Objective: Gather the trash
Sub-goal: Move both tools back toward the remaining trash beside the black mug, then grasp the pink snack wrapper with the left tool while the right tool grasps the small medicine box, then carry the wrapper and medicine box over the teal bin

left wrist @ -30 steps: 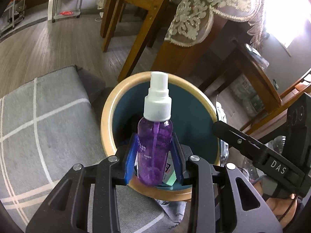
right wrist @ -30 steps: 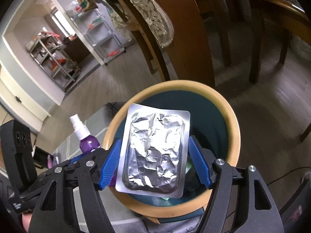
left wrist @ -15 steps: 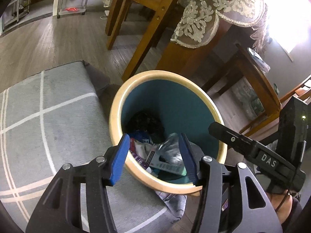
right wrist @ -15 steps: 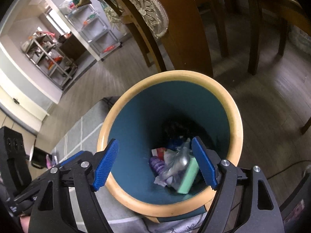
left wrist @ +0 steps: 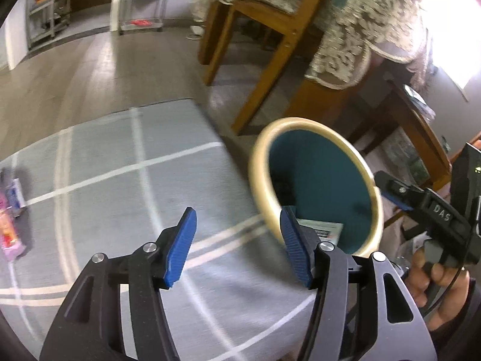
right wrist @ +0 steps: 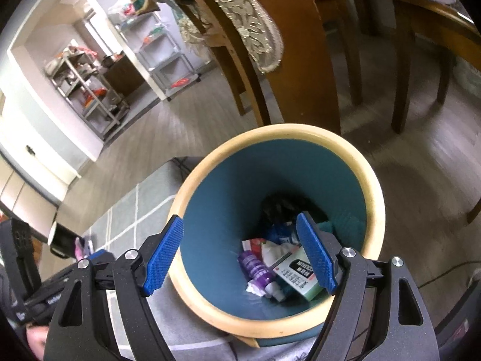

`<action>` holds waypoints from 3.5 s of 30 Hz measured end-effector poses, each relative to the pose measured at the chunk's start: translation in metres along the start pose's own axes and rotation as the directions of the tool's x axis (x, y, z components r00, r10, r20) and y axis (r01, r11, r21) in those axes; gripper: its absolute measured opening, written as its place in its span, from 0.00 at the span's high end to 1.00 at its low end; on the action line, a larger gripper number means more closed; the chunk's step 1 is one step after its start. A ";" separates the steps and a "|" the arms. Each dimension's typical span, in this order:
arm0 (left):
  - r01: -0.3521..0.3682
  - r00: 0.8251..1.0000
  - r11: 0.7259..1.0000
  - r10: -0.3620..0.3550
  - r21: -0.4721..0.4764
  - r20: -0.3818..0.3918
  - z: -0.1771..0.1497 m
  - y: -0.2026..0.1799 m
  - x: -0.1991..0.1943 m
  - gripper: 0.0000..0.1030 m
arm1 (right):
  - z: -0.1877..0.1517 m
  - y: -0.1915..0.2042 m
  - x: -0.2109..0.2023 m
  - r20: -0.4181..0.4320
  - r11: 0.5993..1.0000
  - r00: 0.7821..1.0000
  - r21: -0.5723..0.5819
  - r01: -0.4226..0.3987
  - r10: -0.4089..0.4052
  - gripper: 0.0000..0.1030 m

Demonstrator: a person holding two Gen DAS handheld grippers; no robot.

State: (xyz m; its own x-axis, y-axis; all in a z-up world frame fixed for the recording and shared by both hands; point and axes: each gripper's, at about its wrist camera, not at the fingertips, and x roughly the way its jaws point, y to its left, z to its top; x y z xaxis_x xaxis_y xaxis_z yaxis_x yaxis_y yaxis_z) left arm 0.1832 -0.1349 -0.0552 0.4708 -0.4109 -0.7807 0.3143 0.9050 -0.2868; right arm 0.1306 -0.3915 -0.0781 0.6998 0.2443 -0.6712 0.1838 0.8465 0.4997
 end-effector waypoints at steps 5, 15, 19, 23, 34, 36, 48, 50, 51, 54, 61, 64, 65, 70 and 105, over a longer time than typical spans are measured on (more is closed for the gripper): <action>-0.090 0.995 0.995 0.092 -0.035 0.034 -0.005 0.039 -0.023 0.35 | -0.003 0.011 0.000 0.010 0.999 1.000 -0.045 -0.001 0.002 0.24; -0.308 0.944 0.948 0.315 -0.079 0.097 -0.015 0.114 -0.067 0.22 | -0.018 0.045 -0.004 0.017 0.982 1.000 -0.188 -0.010 0.014 0.24; -0.364 0.922 0.921 0.377 -0.138 0.086 -0.024 0.154 -0.076 0.22 | -0.030 0.066 -0.002 -0.007 0.968 1.000 -0.251 -0.020 0.019 0.23; -0.373 0.915 0.902 0.396 -0.215 0.074 -0.033 0.185 -0.081 0.22 | -0.041 0.088 0.001 -0.025 0.948 0.999 -0.317 -0.036 0.029 0.23; -0.354 0.917 0.861 0.396 -0.365 0.043 -0.036 0.237 -0.073 0.22 | -0.064 0.124 0.015 -0.093 0.922 0.996 -0.383 -0.052 0.017 0.21; -0.360 0.917 0.856 0.398 -0.371 0.029 -0.033 0.244 -0.067 0.22 | -0.066 0.130 0.018 -0.100 0.920 0.995 -0.389 -0.057 0.019 0.21; -0.302 0.947 0.858 0.321 -0.416 -0.024 -0.032 0.269 -0.042 0.62 | -0.082 0.191 0.042 -0.181 0.876 0.982 -0.462 -0.140 0.062 0.21; -0.299 0.948 0.859 0.316 -0.417 -0.029 -0.035 0.270 -0.044 0.77 | -0.085 0.202 0.047 -0.198 0.867 0.978 -0.472 -0.159 0.072 0.21; -0.293 0.949 0.857 0.313 -0.423 -0.024 -0.036 0.270 -0.047 0.80 | -0.087 0.209 0.049 -0.205 0.861 0.976 -0.479 -0.167 0.075 0.21; -0.269 0.952 0.837 0.306 -0.476 0.001 -0.043 0.272 -0.060 0.85 | -0.091 0.229 0.059 -0.231 0.844 0.969 -0.501 -0.194 0.085 0.21; -0.188 0.955 0.794 0.285 -0.578 0.080 -0.066 0.269 -0.104 0.86 | -0.099 0.274 0.088 -0.294 0.778 0.951 -0.575 -0.255 0.095 0.21; -0.165 0.951 0.777 0.289 -0.607 0.112 -0.077 0.267 -0.121 0.86 | -0.103 0.302 0.105 -0.312 0.723 0.944 -0.629 -0.287 0.103 0.20; -0.163 0.947 0.769 0.297 -0.619 0.119 -0.077 0.268 -0.125 0.86 | -0.104 0.308 0.109 -0.317 0.708 0.943 -0.642 -0.294 0.105 0.20; -0.115 0.931 0.703 0.322 -0.701 0.170 -0.083 0.276 -0.142 0.86 | -0.108 0.354 0.143 -0.348 0.627 0.933 -0.707 -0.328 0.097 0.21; -0.079 0.930 0.675 0.316 -0.734 0.190 -0.085 0.285 -0.125 0.86 | -0.116 0.364 0.177 -0.463 0.647 0.883 -0.650 -0.398 0.077 0.69</action>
State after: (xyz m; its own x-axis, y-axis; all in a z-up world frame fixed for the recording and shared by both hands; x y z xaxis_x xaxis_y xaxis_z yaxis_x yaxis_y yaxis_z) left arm 0.1433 0.1835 -0.0863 0.6938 -0.1173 -0.7105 -0.4299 0.7240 -0.5394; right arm 0.2416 0.0149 -0.0786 0.3121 0.5005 -0.8076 -0.6082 0.7582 0.2349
